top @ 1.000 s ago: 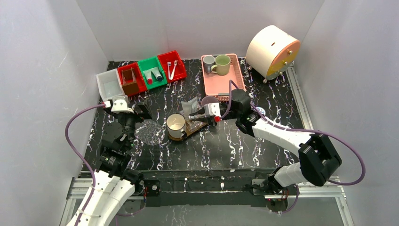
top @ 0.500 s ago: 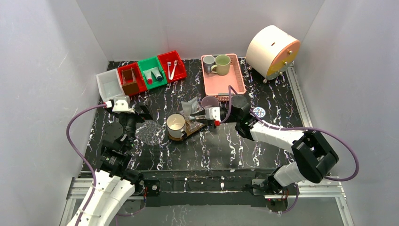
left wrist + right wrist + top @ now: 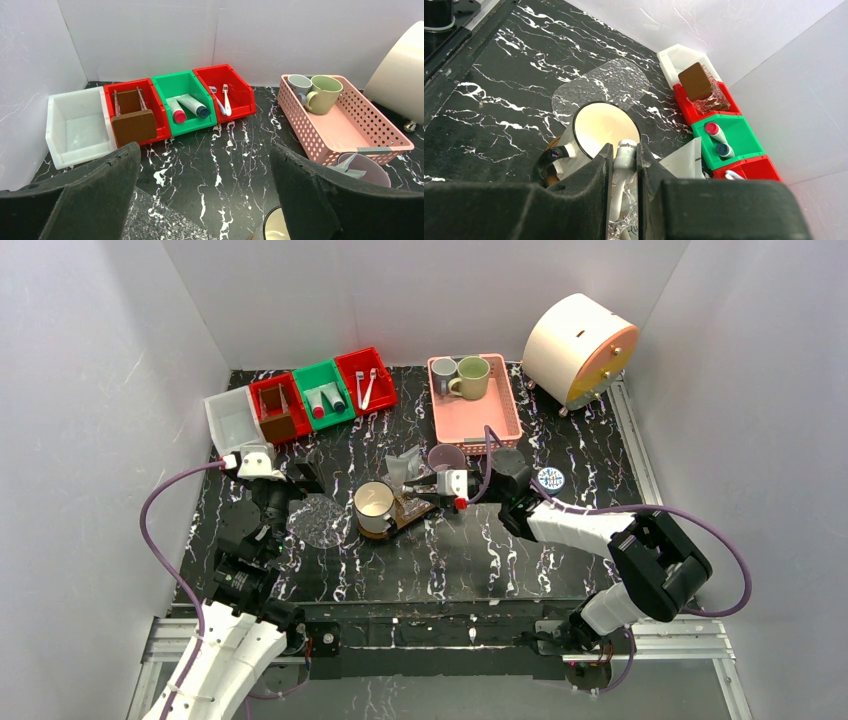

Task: Prepare toiletry sets of a toothbrush and toothpaste on the tray
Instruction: Place the toothbrush in the toothpaste holder, then pick up the cup from the storage box.

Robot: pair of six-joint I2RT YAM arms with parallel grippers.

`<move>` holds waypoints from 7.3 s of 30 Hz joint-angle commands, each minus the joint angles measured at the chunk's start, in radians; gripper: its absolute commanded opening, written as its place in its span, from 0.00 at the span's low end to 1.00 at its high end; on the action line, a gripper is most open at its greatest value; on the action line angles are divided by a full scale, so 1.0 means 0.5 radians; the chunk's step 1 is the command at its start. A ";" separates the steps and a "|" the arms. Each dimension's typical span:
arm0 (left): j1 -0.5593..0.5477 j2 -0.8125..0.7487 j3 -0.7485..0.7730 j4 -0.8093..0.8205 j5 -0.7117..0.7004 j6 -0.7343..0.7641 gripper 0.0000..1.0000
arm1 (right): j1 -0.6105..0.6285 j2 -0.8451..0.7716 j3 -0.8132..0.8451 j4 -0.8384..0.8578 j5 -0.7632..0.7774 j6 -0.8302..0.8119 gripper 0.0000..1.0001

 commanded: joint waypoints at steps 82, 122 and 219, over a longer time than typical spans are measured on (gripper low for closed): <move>0.043 -0.044 0.020 -0.038 -0.047 -0.062 0.98 | -0.139 -0.507 0.567 -0.968 1.665 0.785 0.99; 0.043 0.064 -0.020 -0.018 0.082 -0.125 0.98 | -0.935 1.606 2.374 -1.389 1.942 2.326 0.61; 0.043 0.858 0.856 -0.448 0.466 -0.665 0.96 | -0.608 0.762 2.084 -1.833 2.361 1.405 0.01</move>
